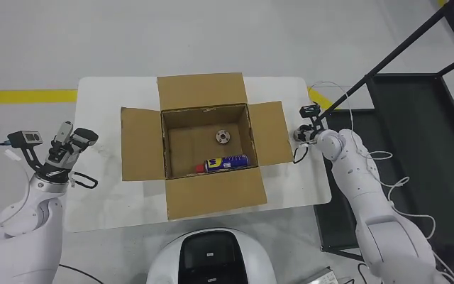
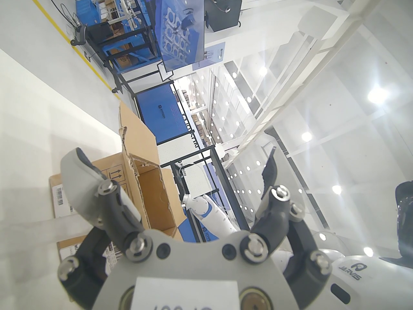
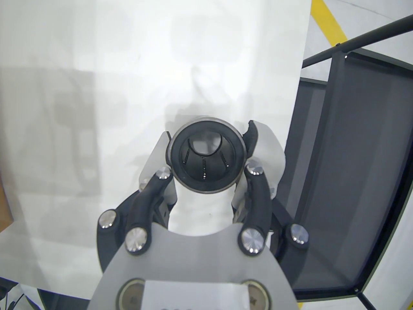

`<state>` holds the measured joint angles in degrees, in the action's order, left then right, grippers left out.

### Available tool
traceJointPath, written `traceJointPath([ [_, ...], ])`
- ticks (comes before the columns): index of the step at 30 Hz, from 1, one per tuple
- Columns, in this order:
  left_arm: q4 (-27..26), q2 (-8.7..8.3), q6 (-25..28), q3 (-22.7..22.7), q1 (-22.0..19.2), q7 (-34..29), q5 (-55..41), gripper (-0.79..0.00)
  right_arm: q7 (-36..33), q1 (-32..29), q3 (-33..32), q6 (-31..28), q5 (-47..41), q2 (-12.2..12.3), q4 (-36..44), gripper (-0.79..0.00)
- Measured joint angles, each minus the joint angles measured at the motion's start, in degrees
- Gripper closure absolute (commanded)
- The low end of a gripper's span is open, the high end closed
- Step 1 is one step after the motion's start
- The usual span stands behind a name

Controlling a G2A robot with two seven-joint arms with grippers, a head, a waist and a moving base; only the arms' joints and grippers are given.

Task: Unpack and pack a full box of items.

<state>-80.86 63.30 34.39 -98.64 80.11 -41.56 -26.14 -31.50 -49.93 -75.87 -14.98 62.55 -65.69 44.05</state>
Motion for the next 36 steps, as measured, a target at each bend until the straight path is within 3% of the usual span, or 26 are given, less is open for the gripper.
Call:
traceJointPath([
  [1,0.0,0.0,0.0,0.0,0.0,0.0,0.0,-0.785,0.21,0.05,0.12,-0.06,-0.15,-0.05,-0.19,-0.028],
  [2,0.0,0.0,0.0,0.0,0.0,0.0,0.0,-0.785,0.56,0.1,0.2,-0.14,-0.27,-0.08,-0.45,-0.296],
  [3,0.0,0.0,0.0,0.0,0.0,0.0,0.0,-0.785,0.92,0.11,0.23,-0.27,-0.41,-0.1,-0.56,-0.727],
  [4,0.0,0.0,0.0,0.0,0.0,0.0,0.0,-0.785,1.25,0.07,0.25,-0.4,-0.54,-0.11,-0.57,-0.785],
  [13,0.0,0.0,0.0,0.0,0.0,0.0,0.0,-0.785,3.26,-3.3,-2.05,1.42,-0.56,0.77,6.44,-0.785],
  [16,0.0,0.0,0.0,0.0,0.0,0.0,0.0,-0.785,3.71,-6.64,-4.96,3.08,0.6,1.78,13.03,-0.785],
  [21,0.0,0.0,0.0,0.0,0.0,0.0,0.0,-0.785,-0.16,-16.11,-11.67,6.08,2.25,3.45,34.35,-0.785],
  [25,0.0,0.0,0.0,0.0,0.0,0.0,0.0,-0.785,-5.78,-23.37,-16.48,1.28,-0.79,4.35,52.46,-0.785],
  [29,0.0,0.0,0.0,0.0,0.0,0.0,0.0,-0.785,-11.47,-24.95,-16.68,-3.04,-2.96,4.72,62.7,-0.785],
  [36,0.0,0.0,0.0,0.0,0.0,0.0,0.0,-0.785,-17.54,-20.41,-8.54,-7.76,-5.56,4.5,66.59,-0.785],
])
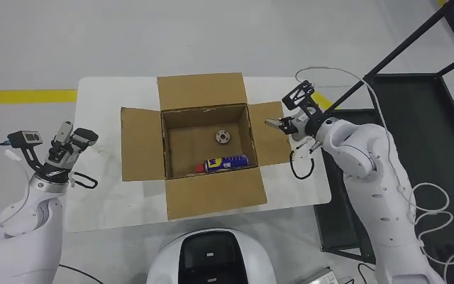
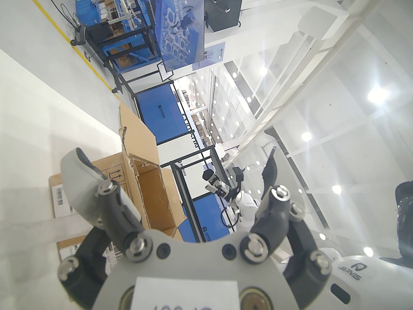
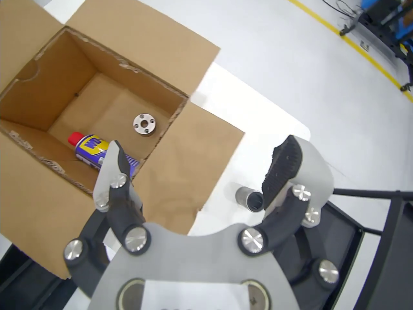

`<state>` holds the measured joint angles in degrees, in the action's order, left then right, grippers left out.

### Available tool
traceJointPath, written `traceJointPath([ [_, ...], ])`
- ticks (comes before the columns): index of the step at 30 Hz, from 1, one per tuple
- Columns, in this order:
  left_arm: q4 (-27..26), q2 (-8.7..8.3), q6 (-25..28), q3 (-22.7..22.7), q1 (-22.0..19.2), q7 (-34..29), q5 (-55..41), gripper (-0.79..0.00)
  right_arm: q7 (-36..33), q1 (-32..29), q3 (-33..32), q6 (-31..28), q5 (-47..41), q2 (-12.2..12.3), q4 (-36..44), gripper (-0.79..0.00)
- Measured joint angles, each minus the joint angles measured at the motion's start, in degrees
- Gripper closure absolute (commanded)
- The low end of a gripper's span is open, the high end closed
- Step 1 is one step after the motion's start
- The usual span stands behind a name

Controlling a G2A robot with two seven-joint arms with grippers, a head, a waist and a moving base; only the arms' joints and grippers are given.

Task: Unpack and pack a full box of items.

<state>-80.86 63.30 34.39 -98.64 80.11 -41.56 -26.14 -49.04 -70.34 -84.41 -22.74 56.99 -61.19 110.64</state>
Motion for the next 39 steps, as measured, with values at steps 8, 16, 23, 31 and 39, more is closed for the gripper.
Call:
traceJointPath([
  [8,0.0,0.0,0.0,0.0,0.0,0.0,0.0,-0.785,-4.22,7.58,7.36,-2.07,-0.88,-0.53,-5.75,-0.785],
  [16,0.0,0.0,0.0,0.0,0.0,0.0,0.0,-0.785,-4.16,7.44,7.27,-2.03,-0.84,-0.53,-5.66,-0.785],
  [23,0.0,0.0,0.0,0.0,0.0,0.0,0.0,-0.785,-4.16,7.44,7.27,-2.03,-0.84,-0.53,-5.66,-0.785],
  [31,0.0,0.0,0.0,0.0,0.0,0.0,0.0,-0.785,-4.16,7.44,7.27,-2.03,-0.84,-0.53,-5.66,-0.785],
  [39,0.0,0.0,0.0,0.0,0.0,0.0,0.0,-0.785,-4.16,7.44,7.27,-2.03,-0.84,-0.53,-5.66,-0.785],
])
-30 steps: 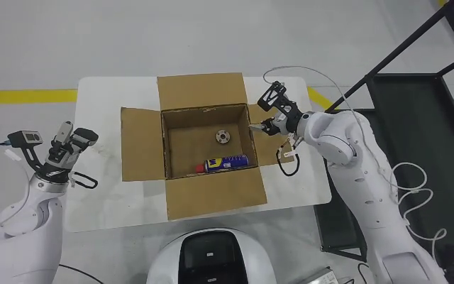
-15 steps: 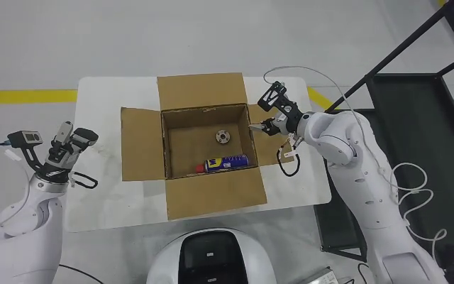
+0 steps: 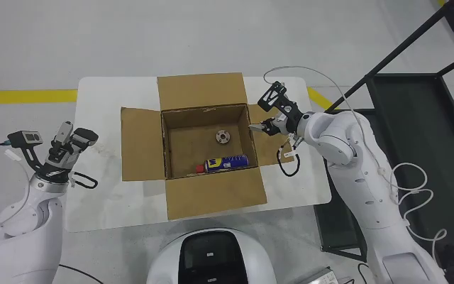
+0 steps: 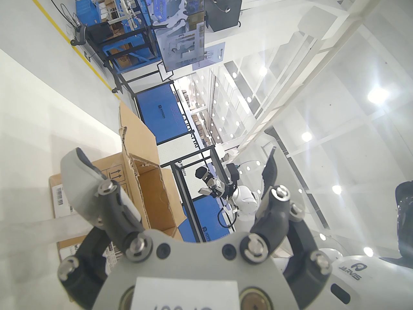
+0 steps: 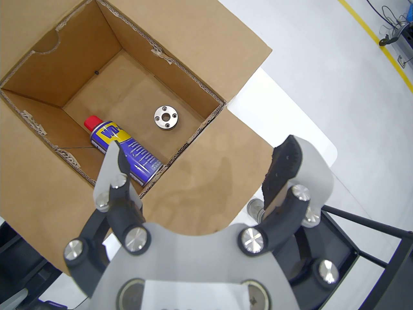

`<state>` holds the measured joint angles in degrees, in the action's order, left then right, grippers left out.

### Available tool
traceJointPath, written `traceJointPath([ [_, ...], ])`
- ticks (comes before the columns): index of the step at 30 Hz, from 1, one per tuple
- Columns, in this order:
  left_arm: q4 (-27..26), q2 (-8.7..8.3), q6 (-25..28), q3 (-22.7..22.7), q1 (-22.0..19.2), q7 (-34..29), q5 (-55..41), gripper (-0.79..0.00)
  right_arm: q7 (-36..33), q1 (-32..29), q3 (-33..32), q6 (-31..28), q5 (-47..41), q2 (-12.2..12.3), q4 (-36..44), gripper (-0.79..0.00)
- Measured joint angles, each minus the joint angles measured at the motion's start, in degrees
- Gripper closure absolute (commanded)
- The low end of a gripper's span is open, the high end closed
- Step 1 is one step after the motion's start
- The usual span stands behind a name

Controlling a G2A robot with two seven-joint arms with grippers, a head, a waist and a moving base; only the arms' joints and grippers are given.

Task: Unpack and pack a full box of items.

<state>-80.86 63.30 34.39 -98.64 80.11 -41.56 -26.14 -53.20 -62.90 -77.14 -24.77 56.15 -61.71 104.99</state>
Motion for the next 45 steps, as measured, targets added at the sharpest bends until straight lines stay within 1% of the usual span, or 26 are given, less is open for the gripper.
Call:
traceJointPath([
  [8,0.0,0.0,0.0,0.0,0.0,0.0,0.0,-0.785,0.03,-0.01,0.04,-0.03,-0.02,0.0,0.01,-0.785],
  [10,0.0,0.0,0.0,0.0,0.0,0.0,0.0,-0.785,1.14,0.16,1.02,-1.14,-0.3,-0.1,-0.07,-0.785],
  [14,0.0,0.0,0.0,0.0,0.0,0.0,0.0,-0.785,3.26,3.93,6.03,-6.0,-0.9,-0.62,-2.46,-0.785],
  [18,0.0,0.0,0.0,0.0,0.0,0.0,0.0,-0.785,2.84,9.09,11.94,-7.52,-2.99,-1.68,-7.85,-0.785],
  [20,0.0,0.0,0.0,0.0,0.0,0.0,0.0,-0.785,1.51,12.33,16.07,-8.85,-4.37,-2.5,-11.5,-0.785],
  [24,0.0,0.0,0.0,0.0,0.0,0.0,0.0,-0.785,-0.1,18.92,24.04,-13.45,-6.55,-4.4,-19.15,-0.785],
  [27,0.0,0.0,0.0,0.0,0.0,0.0,0.0,-0.785,0.39,23.11,28.99,-15.23,-7.39,-5.97,-25.16,-0.785],
  [29,0.0,0.0,0.0,0.0,0.0,0.0,0.0,-0.785,2.06,25.17,31.11,-15.85,-9.07,-6.93,-29.56,-0.785],
  [31,0.0,0.0,0.0,0.0,0.0,0.0,0.0,-0.785,3.09,25.71,31.37,-15.74,-10.15,-7.16,-31.89,-0.785],
  [43,0.0,0.0,0.0,0.0,0.0,0.0,0.0,-0.785,2.92,25.62,31.26,-15.68,-10.01,-7.13,-31.18,-0.785],
  [45,0.0,0.0,0.0,0.0,0.0,0.0,0.0,-0.785,2.93,25.48,31.53,-14.76,-8.99,-7.15,-31.46,-0.785],
])
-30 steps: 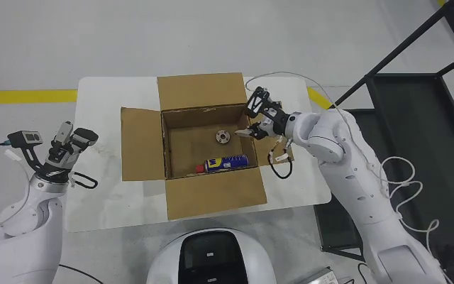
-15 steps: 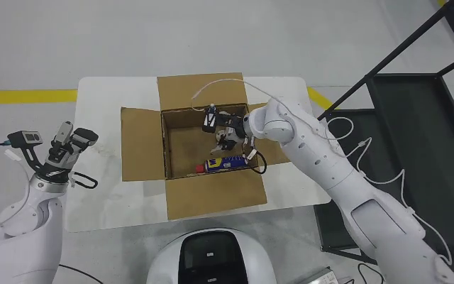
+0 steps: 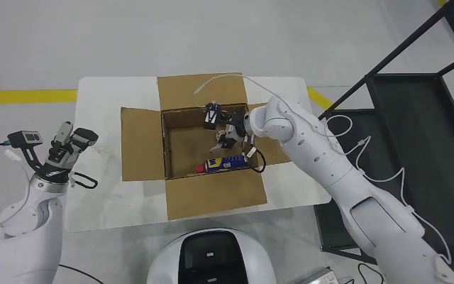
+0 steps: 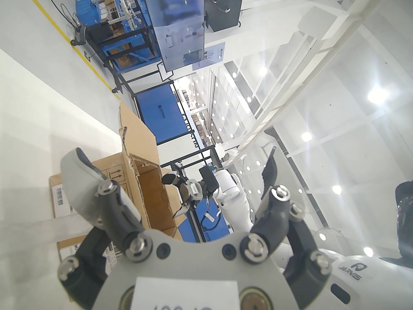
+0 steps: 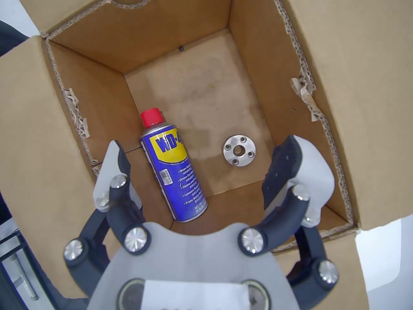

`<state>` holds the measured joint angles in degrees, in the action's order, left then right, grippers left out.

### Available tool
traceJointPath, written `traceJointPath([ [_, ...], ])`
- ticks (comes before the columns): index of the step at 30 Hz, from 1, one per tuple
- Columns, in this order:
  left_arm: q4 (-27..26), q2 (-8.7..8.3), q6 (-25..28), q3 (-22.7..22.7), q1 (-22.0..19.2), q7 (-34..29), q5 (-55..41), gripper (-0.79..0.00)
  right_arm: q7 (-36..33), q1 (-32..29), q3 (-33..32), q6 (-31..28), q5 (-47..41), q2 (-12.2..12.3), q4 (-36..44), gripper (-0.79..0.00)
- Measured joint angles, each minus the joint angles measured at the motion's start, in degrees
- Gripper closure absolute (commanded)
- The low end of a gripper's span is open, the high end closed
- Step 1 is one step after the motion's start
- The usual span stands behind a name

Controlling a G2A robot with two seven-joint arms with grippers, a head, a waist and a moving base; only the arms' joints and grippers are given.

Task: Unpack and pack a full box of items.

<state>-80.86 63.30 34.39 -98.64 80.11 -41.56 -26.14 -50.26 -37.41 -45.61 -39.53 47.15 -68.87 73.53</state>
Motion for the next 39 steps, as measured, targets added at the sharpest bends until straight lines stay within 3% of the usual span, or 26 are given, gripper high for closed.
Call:
traceJointPath([
  [8,0.0,0.0,0.0,0.0,0.0,0.0,0.0,-0.785,-0.71,3.52,6.48,1.03,1.83,-2.63,-5.41,-0.785],
  [22,0.0,0.0,0.0,0.0,0.0,0.0,0.0,-0.785,8.85,10.08,15.96,-1.26,7.73,-9.14,-25.41,-0.785],
  [39,0.0,0.0,0.0,0.0,0.0,0.0,0.0,-0.785,17.33,13.16,19.59,-1.17,8.2,-15.81,-42.06,-0.785],
])
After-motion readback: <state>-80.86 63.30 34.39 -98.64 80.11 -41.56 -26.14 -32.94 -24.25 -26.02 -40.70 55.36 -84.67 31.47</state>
